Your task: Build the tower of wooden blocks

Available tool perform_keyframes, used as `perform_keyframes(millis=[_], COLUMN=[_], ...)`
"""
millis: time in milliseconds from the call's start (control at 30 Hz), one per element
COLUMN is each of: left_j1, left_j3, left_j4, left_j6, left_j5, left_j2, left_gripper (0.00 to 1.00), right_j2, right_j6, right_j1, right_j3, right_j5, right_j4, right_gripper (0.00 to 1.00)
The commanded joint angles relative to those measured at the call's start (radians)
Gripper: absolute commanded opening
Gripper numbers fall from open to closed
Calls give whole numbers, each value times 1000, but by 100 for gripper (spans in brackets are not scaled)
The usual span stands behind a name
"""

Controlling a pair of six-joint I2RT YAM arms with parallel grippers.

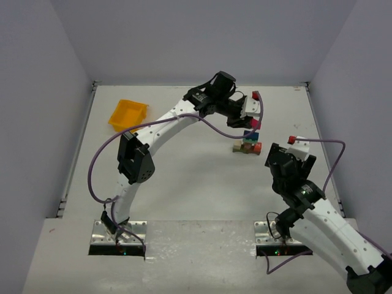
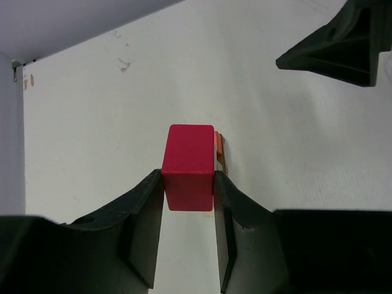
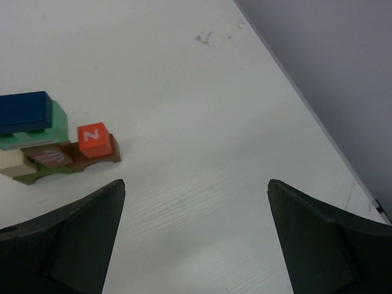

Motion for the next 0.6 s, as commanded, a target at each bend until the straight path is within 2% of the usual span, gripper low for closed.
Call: perform_keyframes(millis=[0,67,133,167,233,400,567], left_j1=[-2,-5,-9,-10,-10,-14,-23], left_j3=[84,85,85,85,85,86,81], left_j4=[-3,4,10,12,23,25,32], left_j6=[70,72,75,76,81,118,162], left_j5=[12,14,19,20,14,1,-4], left_j2=[31,40,42,42,45,56,75], left_gripper=[0,0,0,0,0,0,0], right_j2=[96,139,208,215,306,450,495], right_j6=[-37,-51,-89,-109,-132,-152,-147], right_j1=[-168,-285,-466,-519,-646,-723,-732], right_j3=[100,154,188,199,230,294,292], right_j5=[-69,-169,-384,-406,-624,-714,-725], right_j4=[2,3,15,32,85,124,139], right_gripper=[99,99,99,99,99,99,99])
